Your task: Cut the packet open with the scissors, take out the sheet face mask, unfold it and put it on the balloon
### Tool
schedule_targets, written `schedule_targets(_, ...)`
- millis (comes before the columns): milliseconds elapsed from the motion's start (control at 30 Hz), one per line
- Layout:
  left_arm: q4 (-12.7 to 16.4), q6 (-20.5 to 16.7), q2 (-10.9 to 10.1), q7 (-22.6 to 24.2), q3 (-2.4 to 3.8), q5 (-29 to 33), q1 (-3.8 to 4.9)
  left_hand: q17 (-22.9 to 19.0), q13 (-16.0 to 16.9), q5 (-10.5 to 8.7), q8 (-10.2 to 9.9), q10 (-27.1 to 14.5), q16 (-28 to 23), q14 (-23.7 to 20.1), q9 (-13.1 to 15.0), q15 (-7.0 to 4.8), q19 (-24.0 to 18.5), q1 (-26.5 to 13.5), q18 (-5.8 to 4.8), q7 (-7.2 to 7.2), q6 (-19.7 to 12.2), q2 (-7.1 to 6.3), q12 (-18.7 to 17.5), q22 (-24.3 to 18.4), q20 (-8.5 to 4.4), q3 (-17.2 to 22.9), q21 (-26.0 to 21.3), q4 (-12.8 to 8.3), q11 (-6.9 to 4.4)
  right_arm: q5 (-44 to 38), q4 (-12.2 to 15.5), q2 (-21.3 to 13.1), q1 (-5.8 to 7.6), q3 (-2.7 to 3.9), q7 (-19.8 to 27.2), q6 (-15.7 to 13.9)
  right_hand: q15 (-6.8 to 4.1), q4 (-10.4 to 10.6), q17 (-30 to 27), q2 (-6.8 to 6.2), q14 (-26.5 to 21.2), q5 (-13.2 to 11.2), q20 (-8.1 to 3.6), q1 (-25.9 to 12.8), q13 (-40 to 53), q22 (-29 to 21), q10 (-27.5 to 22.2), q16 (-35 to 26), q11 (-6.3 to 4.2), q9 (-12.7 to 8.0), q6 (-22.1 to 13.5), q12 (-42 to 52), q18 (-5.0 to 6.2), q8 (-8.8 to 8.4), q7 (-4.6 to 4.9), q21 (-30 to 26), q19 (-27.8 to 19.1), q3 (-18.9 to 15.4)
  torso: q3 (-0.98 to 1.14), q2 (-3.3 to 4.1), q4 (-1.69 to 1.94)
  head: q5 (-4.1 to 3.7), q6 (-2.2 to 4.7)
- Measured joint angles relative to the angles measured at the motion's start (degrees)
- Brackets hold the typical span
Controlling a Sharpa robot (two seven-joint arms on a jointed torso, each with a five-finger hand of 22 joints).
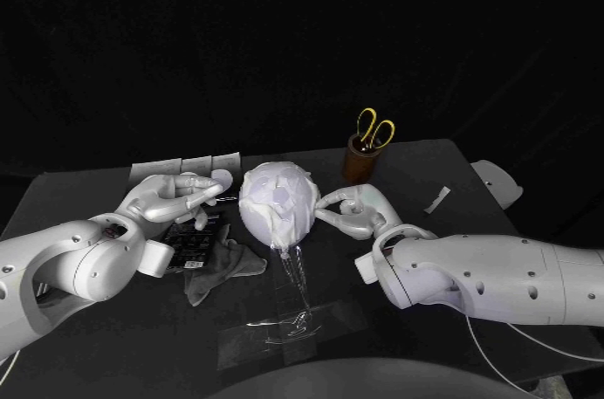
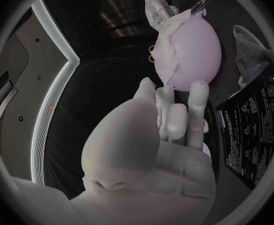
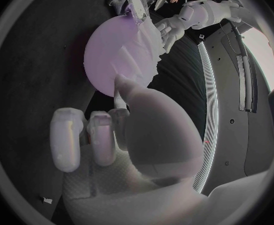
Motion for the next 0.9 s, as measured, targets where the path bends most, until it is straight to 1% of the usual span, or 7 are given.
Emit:
schedule_targets(67, 0.01, 0.00, -0.01, -0.03, 0.00, 0.00, 0.00, 0.00, 0.00, 0.00, 0.00, -0.11, 0.00, 0.00, 0.00, 0.00, 0.00, 0.30, 0.00, 0.00, 0.00, 0.30, 0.00, 0.04, 0.00, 0.00, 0.00, 0.00, -0.11, -0.03, -0.02, 0.00, 0.00, 0.01, 0.04, -0.08, 0.00, -0.09, 0.00, 0.14, 0.00, -0.11, 0.00, -0.15, 0.00, 0.01, 0.00, 0.11, 0.00, 0.01, -0.01, 0.00, 0.00, 0.24, 0.00, 0.00, 0.00, 0.44, 0.01, -0.01, 0.00, 0.04, -0.01)
schedule_targets(167, 0.01, 0.01, -0.03, -0.07, 0.00, 0.00, -0.01, 0.00, 0.06, 0.00, 0.00, -0.22, -0.05, 0.00, 0.00, 0.00, 0.00, 0.47, 0.00, 0.00, 0.00, 0.13, 0.00, 0.08, 0.00, 0.00, 0.00, 0.00, -0.21, -0.07, -0.02, -0.01, -0.01, 0.01, 0.08, -0.15, 0.00, -0.27, 0.00, 0.44, 0.00, -0.13, -0.14, -0.45, 0.01, 0.02, 0.00, 0.20, 0.00, 0.01, -0.03, 0.00, 0.00, 0.44, 0.01, 0.00, 0.13, 0.95, 0.01, -0.01, -0.02, 0.07, -0.01)
schedule_targets(700, 0.03, 0.02, -0.10, -0.22, 0.00, -0.01, -0.01, -0.04, 0.05, 0.00, 0.00, -0.42, -0.11, 0.00, 0.04, 0.00, 0.00, 0.75, -0.02, 0.00, 0.00, 0.30, 0.00, 0.07, 0.00, 0.00, 0.23, 0.00, -0.01, -0.26, 0.29, -0.97, -0.01, 0.04, -0.18, -0.25, -0.39, -1.40, -0.04, 0.27, -0.01, 0.04, -0.21, -2.73, 0.05, 0.00, -0.01, 0.16, 0.00, 0.06, -0.68, 0.37, 0.00, 1.11, -0.20, -0.01, 0.17, 3.97, 0.03, -0.01, -0.07, -0.03, -0.05)
schedule_targets(733, 0.03, 0.02, -0.10, -0.22, 0.00, -0.01, -0.01, -0.04, 0.05, 0.00, 0.00, -0.42, -0.11, 0.00, 0.04, 0.00, 0.00, 0.75, -0.01, 0.00, 0.00, 0.30, 0.00, 0.07, 0.00, 0.00, 0.23, 0.00, -0.01, -0.31, 0.38, -1.04, -0.01, 0.04, -0.23, -0.22, -0.39, -1.43, -0.03, -0.35, -0.01, 0.04, -0.21, -3.35, 0.05, -0.01, -0.02, 0.16, -0.01, 0.82, -1.12, -0.03, 0.00, 1.98, -0.26, -0.02, 0.17, 4.02, 0.03, -0.01, -0.07, -0.03, -0.06)
schedule_targets(767, 0.02, 0.03, -0.10, -0.23, 0.00, -0.01, -0.01, -0.04, 0.05, 0.00, 0.00, -0.42, -0.11, 0.00, 0.04, 0.00, 0.00, 0.75, -0.02, 0.00, 0.00, 0.30, 0.00, 0.07, 0.00, 0.00, 0.23, 0.00, -0.01, -0.40, 0.50, -1.11, -0.01, 0.04, -0.30, -0.17, -0.40, -1.43, -0.03, -0.68, -0.01, 0.04, -0.21, -3.93, 0.05, -0.01, -0.06, 0.16, -0.06, 0.84, -1.56, -0.64, 0.00, 2.48, -0.30, -0.33, 0.17, 4.17, 0.03, -0.01, -0.07, -0.03, -0.07)
schedule_targets(833, 0.00, 0.03, -0.10, -0.24, 0.00, -0.01, -0.01, -0.04, 0.07, 0.00, 0.00, -0.42, -0.11, 0.00, 0.04, 0.00, 0.00, 0.75, -0.02, 0.00, 0.00, 0.30, 0.00, 0.07, 0.00, 0.00, 0.23, 0.00, -0.01, -0.57, 0.73, -1.19, -0.01, 0.04, -0.43, -0.05, -0.40, -1.43, -0.03, -0.93, -0.01, 0.06, -0.21, -4.56, 0.05, -0.02, -0.10, 0.15, -0.10, 2.11, -2.15, -1.32, 0.00, 2.78, -0.31, -0.78, 0.17, 4.31, 0.03, -0.01, -0.07, -0.03, -0.10)
schedule_targets(900, -0.01, 0.03, -0.11, -0.25, -0.01, -0.01, -0.01, -0.05, 0.10, 0.00, 0.00, -0.42, -0.11, 0.00, 0.04, 0.00, 0.00, 0.75, -0.01, 0.00, 0.00, 0.30, 0.00, 0.09, 0.00, 0.00, 0.23, 0.00, -0.01, -0.88, 1.02, -1.30, -0.01, 0.04, -0.60, 0.14, -0.40, -0.66, -0.01, -1.93, -0.01, 0.26, -0.21, -6.67, 0.05, -0.02, -0.11, 0.14, -0.10, 3.32, -2.45, -2.46, -0.01, 2.83, -0.04, -1.63, 0.16, 3.60, 0.03, -0.01, -0.06, -0.07, -0.13)
